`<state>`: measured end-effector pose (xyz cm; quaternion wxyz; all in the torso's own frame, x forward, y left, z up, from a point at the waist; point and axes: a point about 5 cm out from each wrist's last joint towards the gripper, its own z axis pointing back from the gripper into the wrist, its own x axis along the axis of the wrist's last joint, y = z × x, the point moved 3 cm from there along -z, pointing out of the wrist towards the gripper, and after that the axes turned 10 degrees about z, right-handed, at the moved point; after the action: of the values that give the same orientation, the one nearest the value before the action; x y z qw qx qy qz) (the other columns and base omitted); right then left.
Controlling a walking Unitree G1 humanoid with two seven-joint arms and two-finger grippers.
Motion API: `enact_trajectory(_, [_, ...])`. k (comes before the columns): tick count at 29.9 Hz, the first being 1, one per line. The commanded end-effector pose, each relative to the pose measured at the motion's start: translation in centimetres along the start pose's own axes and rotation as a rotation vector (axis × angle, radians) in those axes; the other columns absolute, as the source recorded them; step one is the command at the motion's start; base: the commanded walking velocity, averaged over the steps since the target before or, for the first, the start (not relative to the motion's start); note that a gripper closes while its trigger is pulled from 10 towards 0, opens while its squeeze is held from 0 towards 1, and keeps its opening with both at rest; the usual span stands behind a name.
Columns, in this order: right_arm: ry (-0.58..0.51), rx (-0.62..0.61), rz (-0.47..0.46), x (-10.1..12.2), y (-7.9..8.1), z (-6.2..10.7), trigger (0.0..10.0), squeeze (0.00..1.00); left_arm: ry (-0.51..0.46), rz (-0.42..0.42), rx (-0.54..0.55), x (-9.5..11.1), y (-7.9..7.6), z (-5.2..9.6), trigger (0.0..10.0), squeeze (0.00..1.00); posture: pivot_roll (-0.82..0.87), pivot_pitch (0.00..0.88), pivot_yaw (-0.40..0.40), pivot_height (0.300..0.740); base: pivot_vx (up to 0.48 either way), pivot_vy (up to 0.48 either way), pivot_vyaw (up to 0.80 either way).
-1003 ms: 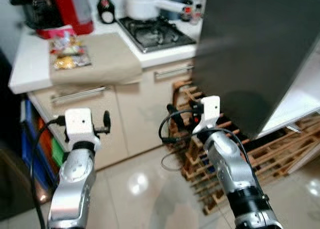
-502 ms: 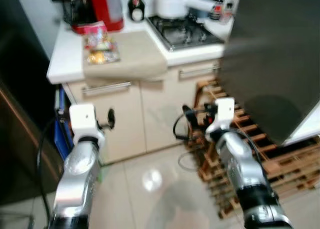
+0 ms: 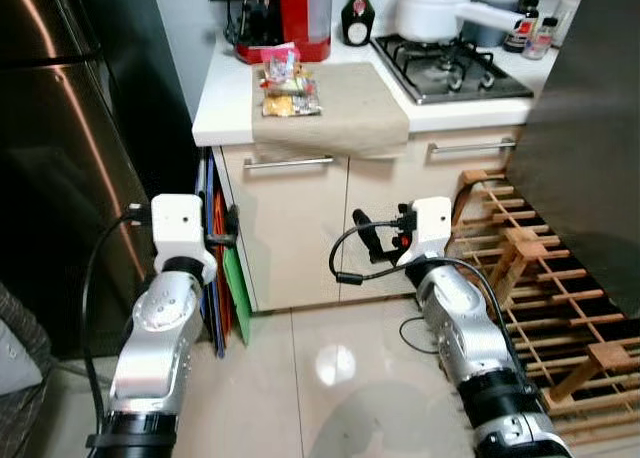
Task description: Restocking fridge
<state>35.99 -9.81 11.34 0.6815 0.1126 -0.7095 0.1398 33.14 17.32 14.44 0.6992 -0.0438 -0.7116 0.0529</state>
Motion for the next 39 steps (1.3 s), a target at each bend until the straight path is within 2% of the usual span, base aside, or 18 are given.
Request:
enact_trajectory(1, [-0.077,-0.003,0.021,1.7,0.1,-0.2,10.0,0.00,-0.060,-0.001,0.000,1.3,0.0,-0.2,10.0,0.00,-0.05,0.000,0.056,0.740,0.480,0.000,0.00])
enact_trajectory(7, [-0.111,0.021,0.021,2.7,0.8,-0.8,10.0,0.00,-0.082,-0.024,-0.011,1.8,-0.3,-0.4,10.0,0.00,-0.05,0.000,0.051,0.740,0.480,0.000,0.20])
enact_trajectory(17, [-0.096,-0.059,0.059,2.8,-0.3,-1.3,10.0,0.00,-0.093,-0.026,-0.019,1.9,-0.3,-0.5,10.0,0.00,-0.04,0.000,0.041,0.740,0.480,0.000,0.12])
enact_trajectory(31, [-0.110,-0.062,0.064,3.4,0.0,-1.6,10.0,0.00,-0.109,-0.032,-0.012,2.1,-0.2,-0.2,10.0,0.00,-0.03,0.000,0.035,0.740,0.480,0.000,0.00])
enact_trajectory(34, [-0.135,-0.063,0.054,4.1,0.2,-1.7,10.0,0.00,-0.114,-0.036,-0.013,2.3,-0.2,-0.2,10.0,0.00,-0.03,0.000,0.035,0.740,0.480,0.000,0.00])
enact_trajectory(37, [-0.184,-0.048,0.043,5.9,0.7,-2.1,10.0,0.00,-0.122,-0.035,-0.011,2.5,-0.2,-0.2,10.0,0.00,-0.03,0.000,0.038,0.740,0.480,0.000,0.00])
enact_trajectory(39, [-0.243,-0.031,0.021,8.2,1.2,-2.5,10.0,0.00,-0.135,-0.033,-0.008,2.7,-0.1,-0.1,10.0,0.00,-0.03,0.000,0.039,0.740,0.480,0.000,0.00])
